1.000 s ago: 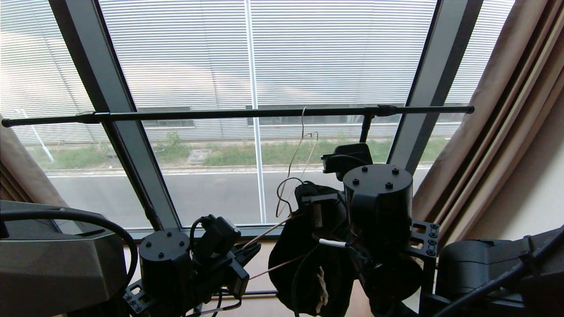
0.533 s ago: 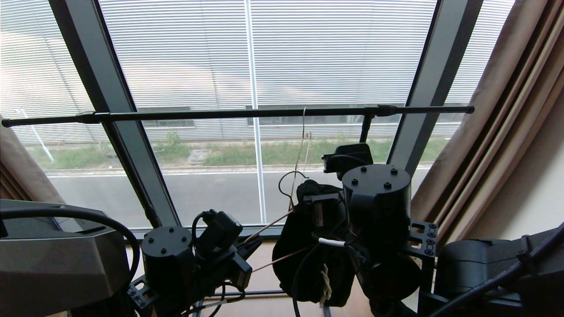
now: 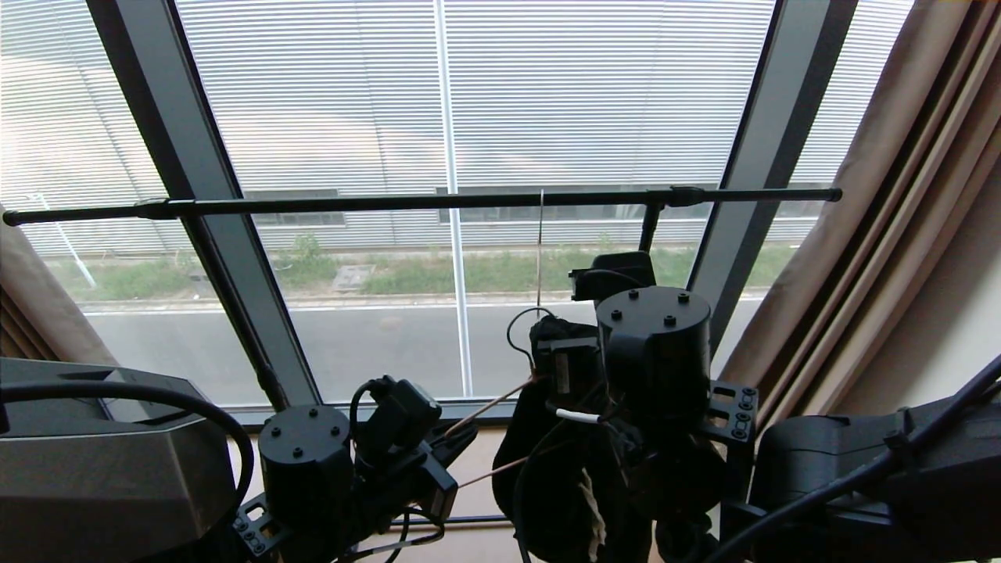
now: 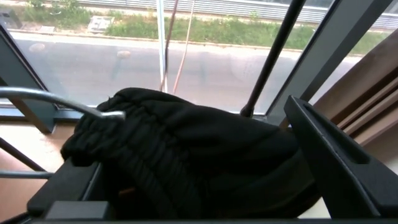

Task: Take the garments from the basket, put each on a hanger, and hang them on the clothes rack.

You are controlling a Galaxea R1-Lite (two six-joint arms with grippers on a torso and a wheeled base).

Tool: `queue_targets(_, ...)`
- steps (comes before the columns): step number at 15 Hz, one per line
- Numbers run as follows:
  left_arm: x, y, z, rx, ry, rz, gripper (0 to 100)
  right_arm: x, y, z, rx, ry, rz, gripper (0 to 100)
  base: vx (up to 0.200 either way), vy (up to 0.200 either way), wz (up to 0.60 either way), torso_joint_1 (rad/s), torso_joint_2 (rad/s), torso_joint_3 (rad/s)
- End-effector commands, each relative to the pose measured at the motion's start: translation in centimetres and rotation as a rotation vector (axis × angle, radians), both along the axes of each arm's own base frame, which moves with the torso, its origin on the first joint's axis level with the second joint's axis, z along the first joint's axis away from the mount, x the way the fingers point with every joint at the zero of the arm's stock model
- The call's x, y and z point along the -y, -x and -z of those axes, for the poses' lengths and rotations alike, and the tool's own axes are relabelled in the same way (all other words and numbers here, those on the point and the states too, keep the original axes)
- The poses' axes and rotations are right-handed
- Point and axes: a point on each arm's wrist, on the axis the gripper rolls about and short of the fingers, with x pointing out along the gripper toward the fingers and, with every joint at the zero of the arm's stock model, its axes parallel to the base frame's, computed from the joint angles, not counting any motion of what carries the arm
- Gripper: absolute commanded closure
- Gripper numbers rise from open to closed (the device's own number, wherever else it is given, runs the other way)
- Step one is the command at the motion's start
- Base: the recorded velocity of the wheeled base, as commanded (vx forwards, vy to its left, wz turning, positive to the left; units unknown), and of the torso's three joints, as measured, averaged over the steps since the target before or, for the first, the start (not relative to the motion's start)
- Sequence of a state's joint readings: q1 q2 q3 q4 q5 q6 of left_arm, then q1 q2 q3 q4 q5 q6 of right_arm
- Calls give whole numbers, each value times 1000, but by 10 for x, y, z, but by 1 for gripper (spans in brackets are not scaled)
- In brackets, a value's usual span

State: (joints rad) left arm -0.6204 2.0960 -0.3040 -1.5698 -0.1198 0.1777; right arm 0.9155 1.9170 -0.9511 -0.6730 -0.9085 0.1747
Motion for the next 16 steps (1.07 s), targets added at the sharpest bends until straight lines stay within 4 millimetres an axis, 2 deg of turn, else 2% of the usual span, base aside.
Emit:
queue_targets(1, 0, -1, -1, 4, 4, -3, 100, -2, 1, 6, -11, 16, -4, 0, 0, 0, 0, 0, 0, 0)
queue_targets(7, -3, -10, -3, 7, 35, -37, 100, -2, 6, 6, -15, 27, -13, 0, 0, 0, 0, 0, 0, 0)
queue_targets(10, -7, -13, -3, 5, 35, -59, 100, 0, 14, -4, -2, 16, -32, 0, 0, 0, 0, 0, 0, 0)
queue_targets(16, -11, -24, -3, 13, 50, -99, 100, 6, 20, -9, 0, 31, -46, 0, 0, 0, 0, 0, 0, 0)
